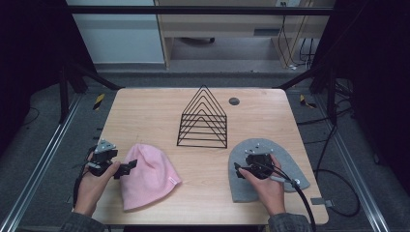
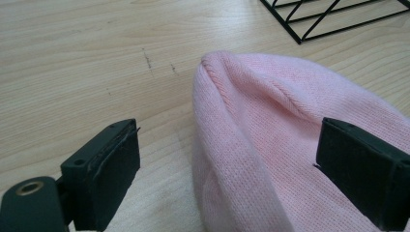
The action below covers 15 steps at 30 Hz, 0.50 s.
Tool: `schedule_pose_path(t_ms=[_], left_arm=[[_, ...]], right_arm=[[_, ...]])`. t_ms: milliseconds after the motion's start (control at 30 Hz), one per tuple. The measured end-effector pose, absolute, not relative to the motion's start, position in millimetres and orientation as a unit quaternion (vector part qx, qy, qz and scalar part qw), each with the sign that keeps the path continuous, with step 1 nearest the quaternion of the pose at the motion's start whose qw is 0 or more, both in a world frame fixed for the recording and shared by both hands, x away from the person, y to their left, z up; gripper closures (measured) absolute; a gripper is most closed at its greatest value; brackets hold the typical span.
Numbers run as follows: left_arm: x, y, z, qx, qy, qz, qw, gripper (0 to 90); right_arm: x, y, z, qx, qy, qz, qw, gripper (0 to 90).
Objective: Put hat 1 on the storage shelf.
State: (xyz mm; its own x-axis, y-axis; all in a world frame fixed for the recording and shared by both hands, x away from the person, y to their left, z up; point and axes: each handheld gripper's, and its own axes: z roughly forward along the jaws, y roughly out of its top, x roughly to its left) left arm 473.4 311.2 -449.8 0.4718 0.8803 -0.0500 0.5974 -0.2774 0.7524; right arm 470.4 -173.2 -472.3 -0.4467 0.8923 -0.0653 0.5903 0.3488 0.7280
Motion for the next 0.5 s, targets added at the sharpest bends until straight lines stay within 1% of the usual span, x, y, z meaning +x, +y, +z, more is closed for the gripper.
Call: schedule_pose_path(t_ms=[67,133,200,367,400,433,500], left_arm=[[473.7,311.8,-449.6,0.776,0.477,0.189,0.366,8.5],[477.1,309.9,-449.2,0.784,0.468,0.176,0.369,10.3],[479.7,309.1,-448.3,0.788,0.464,0.178,0.364,10.3],[506.0,307.3,-441.7,0.795,0.466,0.184,0.343,10.9],[510.4,309.9,-441.1,0.791,0.470,0.188,0.345,13.6],[512.8,313.1,-441.0,0.783,0.477,0.192,0.350,19.2],[512.7,318.4,-441.8,0.772,0.487,0.194,0.359,23.6]], right_arm=[[470.3,-174.2,-472.8,0.471,0.787,0.322,0.235,21.6],[468.9,-177.3,-472.7,0.473,0.785,0.323,0.235,24.9],[468.6,-178.3,-472.7,0.471,0.785,0.325,0.236,25.9],[468.3,-182.6,-472.6,0.477,0.782,0.324,0.237,29.8],[468.3,-183.3,-472.7,0.477,0.782,0.324,0.238,30.4],[468.1,-183.6,-472.6,0.477,0.782,0.324,0.236,31.5],[467.8,-184.0,-472.1,0.476,0.782,0.324,0.238,32.8]])
